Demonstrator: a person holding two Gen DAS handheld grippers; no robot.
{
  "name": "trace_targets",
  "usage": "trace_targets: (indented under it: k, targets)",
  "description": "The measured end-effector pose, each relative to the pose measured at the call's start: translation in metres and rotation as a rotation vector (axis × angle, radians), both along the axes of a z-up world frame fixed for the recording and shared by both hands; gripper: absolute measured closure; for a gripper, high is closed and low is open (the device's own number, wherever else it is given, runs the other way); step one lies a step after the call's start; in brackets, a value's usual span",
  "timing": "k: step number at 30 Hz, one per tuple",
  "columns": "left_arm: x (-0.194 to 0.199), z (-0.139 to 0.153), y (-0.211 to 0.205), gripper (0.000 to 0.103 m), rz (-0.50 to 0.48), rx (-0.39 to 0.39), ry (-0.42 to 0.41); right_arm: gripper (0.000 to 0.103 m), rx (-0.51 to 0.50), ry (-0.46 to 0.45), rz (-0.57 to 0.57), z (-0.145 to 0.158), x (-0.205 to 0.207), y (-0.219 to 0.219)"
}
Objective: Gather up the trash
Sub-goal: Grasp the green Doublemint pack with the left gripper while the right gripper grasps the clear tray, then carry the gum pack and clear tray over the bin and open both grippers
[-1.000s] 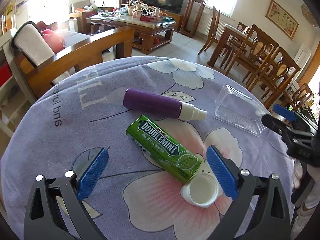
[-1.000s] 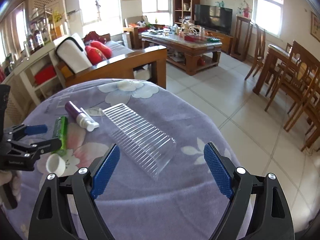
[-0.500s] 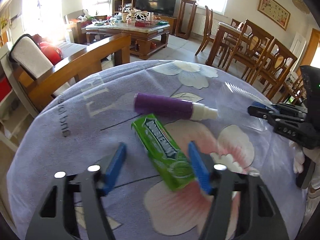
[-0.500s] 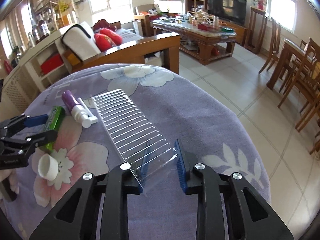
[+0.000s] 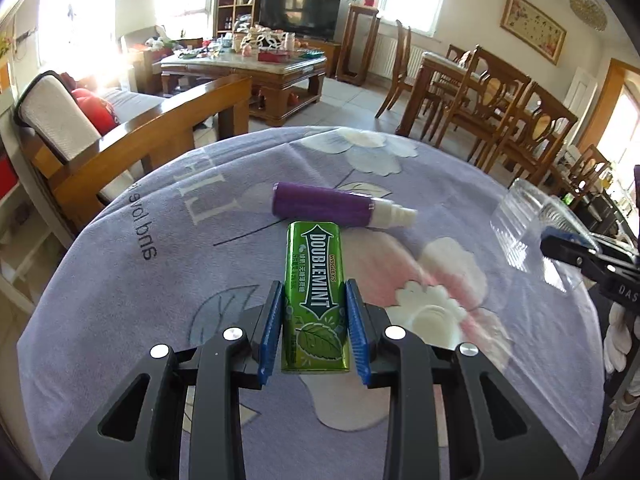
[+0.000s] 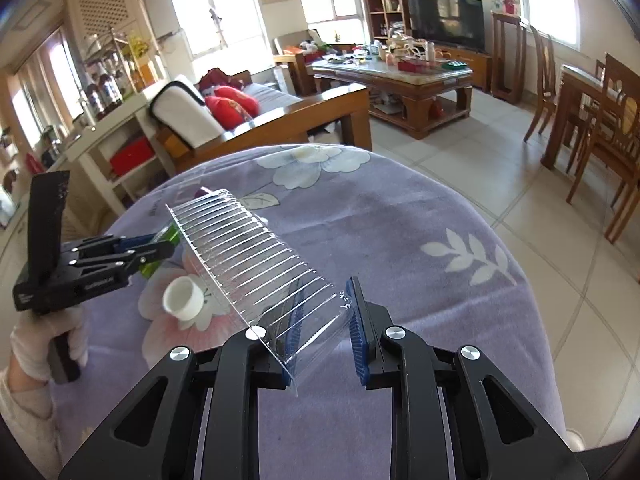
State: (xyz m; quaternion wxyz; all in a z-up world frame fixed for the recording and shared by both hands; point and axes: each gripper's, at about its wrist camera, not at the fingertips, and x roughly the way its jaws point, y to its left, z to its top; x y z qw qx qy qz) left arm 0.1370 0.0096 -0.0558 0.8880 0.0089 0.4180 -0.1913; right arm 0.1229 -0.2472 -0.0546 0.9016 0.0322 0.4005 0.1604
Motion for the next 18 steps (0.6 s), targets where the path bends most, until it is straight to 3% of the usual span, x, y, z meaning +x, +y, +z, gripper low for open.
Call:
trace_targets:
  k: [8, 18]
  targets:
    - [-0.045, 0.026, -0.033, 0.072, -0.109, -0.057, -0.079, 0.081, 0.041, -0.053, -0.048, 0.02, -0.072, -0.034]
    - [-0.101, 0.051, -0.124, 0.072, -0.299, -0.109, -0.142, 0.081, 0.062, -0.093, -0.221, 0.029, -0.162, -0.123]
